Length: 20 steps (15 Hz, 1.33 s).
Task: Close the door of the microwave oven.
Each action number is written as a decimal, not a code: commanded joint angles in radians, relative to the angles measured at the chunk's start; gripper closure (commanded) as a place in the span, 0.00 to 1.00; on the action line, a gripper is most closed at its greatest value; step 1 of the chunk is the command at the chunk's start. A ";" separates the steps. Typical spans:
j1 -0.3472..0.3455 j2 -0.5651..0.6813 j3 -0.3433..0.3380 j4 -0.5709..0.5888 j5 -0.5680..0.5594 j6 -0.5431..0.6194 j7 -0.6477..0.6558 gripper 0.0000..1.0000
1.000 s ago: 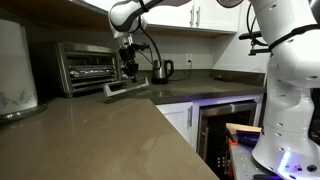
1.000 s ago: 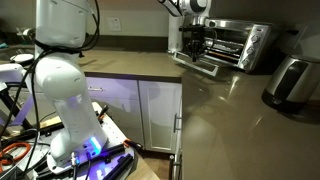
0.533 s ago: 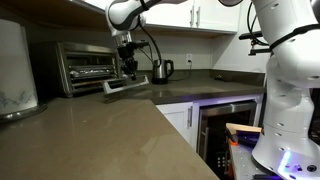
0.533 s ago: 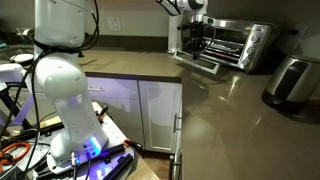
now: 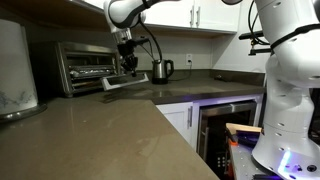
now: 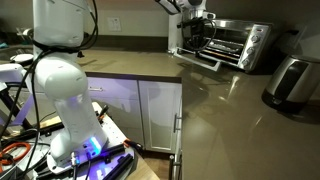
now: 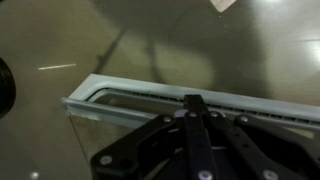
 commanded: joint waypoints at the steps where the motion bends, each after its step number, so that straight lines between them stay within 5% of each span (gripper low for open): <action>1: 0.007 -0.019 -0.016 0.002 -0.054 0.015 0.032 1.00; 10: 0.000 -0.005 -0.033 0.013 -0.090 0.051 0.039 1.00; 20: -0.061 0.018 0.002 0.016 0.163 0.022 -0.135 1.00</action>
